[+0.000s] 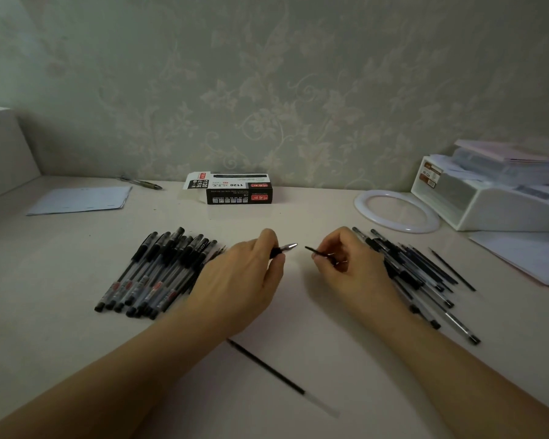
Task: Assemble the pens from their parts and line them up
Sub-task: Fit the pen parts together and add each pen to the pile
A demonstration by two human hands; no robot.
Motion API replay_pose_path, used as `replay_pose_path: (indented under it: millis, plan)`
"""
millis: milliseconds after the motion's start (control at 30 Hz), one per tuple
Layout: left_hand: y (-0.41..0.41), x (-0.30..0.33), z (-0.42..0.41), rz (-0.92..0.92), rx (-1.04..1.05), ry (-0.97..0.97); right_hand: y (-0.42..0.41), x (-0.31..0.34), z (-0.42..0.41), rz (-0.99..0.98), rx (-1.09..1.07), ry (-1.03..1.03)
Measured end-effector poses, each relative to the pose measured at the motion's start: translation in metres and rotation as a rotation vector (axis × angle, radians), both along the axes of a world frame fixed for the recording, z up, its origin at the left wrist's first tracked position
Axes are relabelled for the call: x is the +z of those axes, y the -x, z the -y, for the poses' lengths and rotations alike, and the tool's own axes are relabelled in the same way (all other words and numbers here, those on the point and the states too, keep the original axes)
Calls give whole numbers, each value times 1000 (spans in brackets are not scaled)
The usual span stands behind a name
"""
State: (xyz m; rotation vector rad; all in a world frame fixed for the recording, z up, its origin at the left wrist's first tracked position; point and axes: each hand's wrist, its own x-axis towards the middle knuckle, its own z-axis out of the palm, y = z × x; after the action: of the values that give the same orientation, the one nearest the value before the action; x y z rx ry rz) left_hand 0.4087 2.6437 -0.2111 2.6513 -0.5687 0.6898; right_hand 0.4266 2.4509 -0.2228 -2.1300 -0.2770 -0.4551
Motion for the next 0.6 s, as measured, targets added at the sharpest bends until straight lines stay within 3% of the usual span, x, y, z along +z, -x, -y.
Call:
replay_pose_path:
  millis: [233, 433, 600]
  plan:
    - [-4, -5, -5, -4, -26, -140, 2, -1, -4, 21, 16, 210]
    - [-6, -6, -9, 4, -21, -115, 0, -3, -3, 51, 19, 209]
    - [-1, 1, -5, 78, -97, -45, 3, 1, -6, 101, 90, 81]
